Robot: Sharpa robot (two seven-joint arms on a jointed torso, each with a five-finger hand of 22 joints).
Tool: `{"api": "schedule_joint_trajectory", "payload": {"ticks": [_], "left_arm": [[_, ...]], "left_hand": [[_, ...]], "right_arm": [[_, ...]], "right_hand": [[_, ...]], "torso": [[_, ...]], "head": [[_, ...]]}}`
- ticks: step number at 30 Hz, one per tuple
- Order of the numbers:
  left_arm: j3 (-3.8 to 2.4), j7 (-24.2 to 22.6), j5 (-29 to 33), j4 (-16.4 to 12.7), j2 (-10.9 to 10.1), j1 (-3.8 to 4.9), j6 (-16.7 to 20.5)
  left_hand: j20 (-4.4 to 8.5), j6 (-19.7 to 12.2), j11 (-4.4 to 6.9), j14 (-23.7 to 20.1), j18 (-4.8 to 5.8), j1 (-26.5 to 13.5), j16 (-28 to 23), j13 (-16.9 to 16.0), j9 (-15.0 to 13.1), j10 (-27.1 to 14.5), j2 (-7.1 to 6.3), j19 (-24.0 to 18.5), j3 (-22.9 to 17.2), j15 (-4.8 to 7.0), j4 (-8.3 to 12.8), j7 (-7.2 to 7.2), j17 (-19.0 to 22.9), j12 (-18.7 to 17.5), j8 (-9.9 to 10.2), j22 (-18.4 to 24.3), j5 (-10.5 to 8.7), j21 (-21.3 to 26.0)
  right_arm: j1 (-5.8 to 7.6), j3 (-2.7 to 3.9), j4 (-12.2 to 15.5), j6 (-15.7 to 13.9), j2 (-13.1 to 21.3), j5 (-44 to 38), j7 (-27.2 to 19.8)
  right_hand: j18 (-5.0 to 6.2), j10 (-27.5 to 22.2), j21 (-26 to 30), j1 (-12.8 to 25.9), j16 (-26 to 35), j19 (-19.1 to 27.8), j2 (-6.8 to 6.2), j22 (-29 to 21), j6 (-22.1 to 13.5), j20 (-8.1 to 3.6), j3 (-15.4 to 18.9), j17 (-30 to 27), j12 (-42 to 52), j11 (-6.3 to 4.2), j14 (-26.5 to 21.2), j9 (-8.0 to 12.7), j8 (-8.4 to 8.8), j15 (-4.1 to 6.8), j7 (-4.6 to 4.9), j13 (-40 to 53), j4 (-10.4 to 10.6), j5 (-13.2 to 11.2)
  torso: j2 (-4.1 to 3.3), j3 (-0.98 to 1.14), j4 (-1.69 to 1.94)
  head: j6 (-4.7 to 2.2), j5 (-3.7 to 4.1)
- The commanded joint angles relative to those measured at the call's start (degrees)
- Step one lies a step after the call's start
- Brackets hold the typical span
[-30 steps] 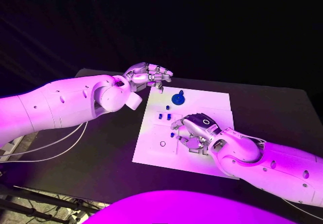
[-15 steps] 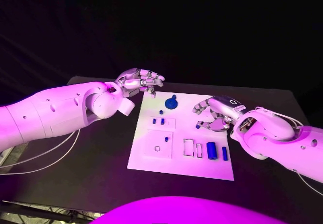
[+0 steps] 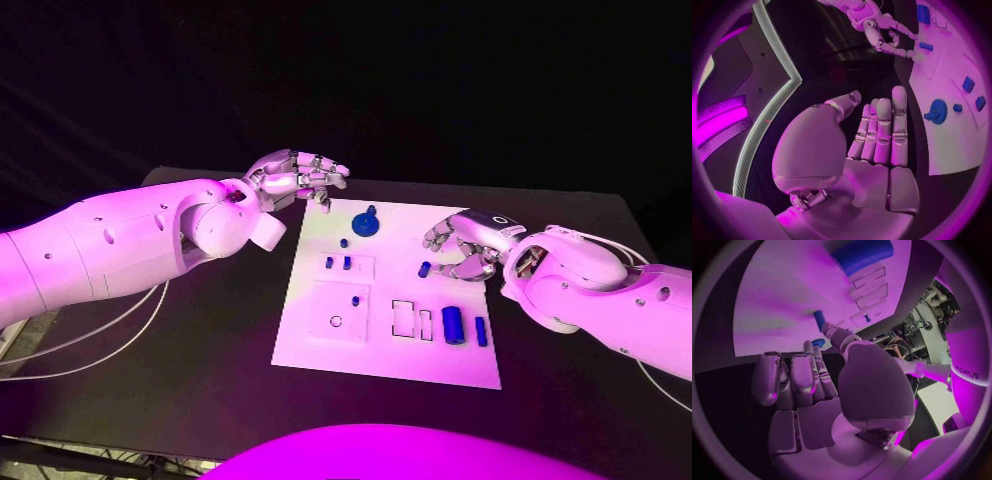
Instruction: Assemble the parts on the task board
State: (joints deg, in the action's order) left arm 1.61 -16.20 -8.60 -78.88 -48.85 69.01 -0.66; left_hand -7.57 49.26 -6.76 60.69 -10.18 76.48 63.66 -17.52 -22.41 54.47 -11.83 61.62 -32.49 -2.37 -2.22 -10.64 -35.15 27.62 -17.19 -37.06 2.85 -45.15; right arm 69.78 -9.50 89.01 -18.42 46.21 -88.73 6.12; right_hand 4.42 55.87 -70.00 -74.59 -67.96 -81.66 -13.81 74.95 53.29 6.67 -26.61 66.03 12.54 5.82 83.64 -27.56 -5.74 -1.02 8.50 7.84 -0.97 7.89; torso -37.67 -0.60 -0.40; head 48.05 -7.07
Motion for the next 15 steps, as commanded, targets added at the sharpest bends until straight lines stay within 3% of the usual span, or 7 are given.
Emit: {"api": "schedule_joint_trajectory", "payload": {"ticks": [1,8,15], "left_arm": [[-0.04,-0.7,0.3,-0.2,0.0,0.06,-1.0],[-0.04,-0.6,0.3,-0.3,-0.1,0.06,-1.1],[-0.04,-0.5,0.3,-0.3,-0.1,0.06,-1.2]], "left_hand": [[-0.01,-0.4,0.04,-0.3,-0.36,0.2,0.3,0.0,-0.1,-0.5,0.46,0.5,0.5,-0.1,0.0,-0.09,0.1,0.4,-0.4,0.1,0.23,0.4],[-0.02,-0.4,0.03,-0.4,-0.37,0.1,0.3,0.0,-0.1,-0.5,0.49,0.5,0.5,-0.1,-0.2,-0.1,0.1,0.4,-0.4,0.1,0.22,0.4],[-0.02,-0.4,0.03,-0.4,-0.37,0.1,0.3,0.0,-0.1,-0.5,0.49,0.5,0.5,-0.1,-0.2,-0.1,0.1,0.4,-0.4,0.1,0.22,0.4]], "right_arm": [[-0.19,-0.15,-0.8,3.1,-0.8,0.4,0.2],[-0.69,-0.48,-2.3,3.2,-2.6,1.0,0.1],[-1.32,-0.74,-3.5,3.7,-4.0,1.2,0.3]], "right_hand": [[-0.23,0.0,0.0,-0.7,-0.2,-0.3,0.34,6.9,0.3,-0.01,0.4,0.1,0.6,-0.11,0.6,0.1,0.11,0.18,-0.45,0.0,0.0,0.0],[-0.53,1.5,-1.5,-0.8,-1.2,-1.1,1.11,7.6,0.8,-0.26,-0.3,0.8,2.1,-0.48,1.2,0.2,0.14,0.5,-0.16,0.1,0.7,0.1],[-0.85,3.9,-3.0,-0.7,-2.0,-1.8,1.78,8.4,3.1,-0.56,-3.2,1.4,3.0,-0.78,1.5,0.2,-0.6,0.79,-0.15,-0.3,1.4,0.0]], "torso": [[-0.08,-0.04,0.07],[-0.03,-0.05,0.04],[0.05,-0.07,0.01]], "head": [[0.06,-0.21],[0.21,-0.41],[0.42,-0.36]]}}
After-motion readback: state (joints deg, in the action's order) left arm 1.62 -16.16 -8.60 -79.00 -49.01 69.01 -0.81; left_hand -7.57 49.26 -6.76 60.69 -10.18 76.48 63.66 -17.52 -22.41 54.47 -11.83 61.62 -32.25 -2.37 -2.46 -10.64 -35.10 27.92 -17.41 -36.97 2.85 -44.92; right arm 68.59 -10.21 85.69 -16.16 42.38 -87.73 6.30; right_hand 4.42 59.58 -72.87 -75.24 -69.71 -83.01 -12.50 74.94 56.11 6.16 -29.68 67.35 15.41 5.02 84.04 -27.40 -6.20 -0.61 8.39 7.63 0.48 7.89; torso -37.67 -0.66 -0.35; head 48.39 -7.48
